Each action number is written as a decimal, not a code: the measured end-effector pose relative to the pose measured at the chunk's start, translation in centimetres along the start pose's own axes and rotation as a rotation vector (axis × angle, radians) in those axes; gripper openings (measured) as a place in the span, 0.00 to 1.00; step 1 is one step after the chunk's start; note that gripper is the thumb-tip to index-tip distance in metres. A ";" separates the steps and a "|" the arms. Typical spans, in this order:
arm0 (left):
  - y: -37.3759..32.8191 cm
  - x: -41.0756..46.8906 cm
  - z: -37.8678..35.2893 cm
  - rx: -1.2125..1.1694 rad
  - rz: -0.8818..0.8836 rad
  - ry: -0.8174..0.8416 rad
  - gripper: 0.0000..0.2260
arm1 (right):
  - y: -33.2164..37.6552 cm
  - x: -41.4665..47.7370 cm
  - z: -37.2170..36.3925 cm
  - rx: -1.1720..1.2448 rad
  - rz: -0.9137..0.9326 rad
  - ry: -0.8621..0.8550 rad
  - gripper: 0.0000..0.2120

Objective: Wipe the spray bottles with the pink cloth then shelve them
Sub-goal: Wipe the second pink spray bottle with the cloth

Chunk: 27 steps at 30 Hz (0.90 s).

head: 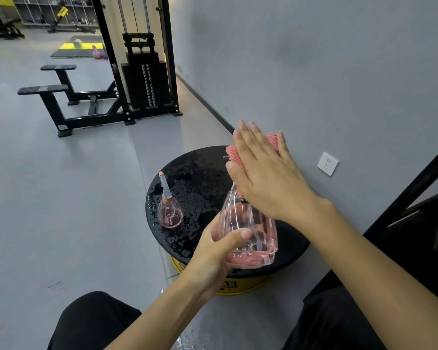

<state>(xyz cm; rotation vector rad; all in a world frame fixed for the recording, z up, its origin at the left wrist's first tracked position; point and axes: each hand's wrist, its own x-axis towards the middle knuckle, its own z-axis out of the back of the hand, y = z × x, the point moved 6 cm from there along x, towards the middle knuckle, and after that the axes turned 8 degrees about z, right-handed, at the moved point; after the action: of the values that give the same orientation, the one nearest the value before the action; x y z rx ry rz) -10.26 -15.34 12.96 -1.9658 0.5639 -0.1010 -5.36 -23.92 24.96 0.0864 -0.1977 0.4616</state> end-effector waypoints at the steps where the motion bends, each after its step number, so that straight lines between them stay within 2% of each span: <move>1: -0.1 0.0 0.0 -0.005 -0.008 0.005 0.30 | 0.5 -0.3 -0.2 0.005 0.017 0.016 0.31; 5: -0.4 -0.2 0.3 -0.001 -0.022 -0.017 0.29 | 2.0 -1.6 -1.0 0.044 0.092 0.062 0.31; 11: 0.3 -0.1 -0.1 0.026 0.002 -0.040 0.29 | -0.5 0.0 0.1 0.003 -0.041 -0.008 0.30; 16: 0.2 -0.2 0.1 0.002 -0.018 -0.019 0.29 | 1.3 -1.9 -0.9 0.037 0.019 0.038 0.33; 21: 0.5 -0.4 -0.6 0.038 0.002 -0.003 0.38 | -1.4 -0.6 -0.1 0.036 -0.104 -0.034 0.30; 24: 0.8 -0.3 -0.2 0.031 -0.006 -0.024 0.32 | -1.2 -0.5 -0.2 0.060 -0.098 -0.034 0.32; 27: 0.9 -0.4 0.1 0.032 -0.023 -0.022 0.32 | 0.4 -1.7 -0.9 0.092 -0.024 -0.002 0.33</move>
<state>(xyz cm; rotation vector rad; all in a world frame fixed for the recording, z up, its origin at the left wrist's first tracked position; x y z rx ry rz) -10.90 -15.38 12.18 -1.9402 0.5224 -0.1022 -6.86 -24.23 23.73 0.1794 -0.1771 0.4471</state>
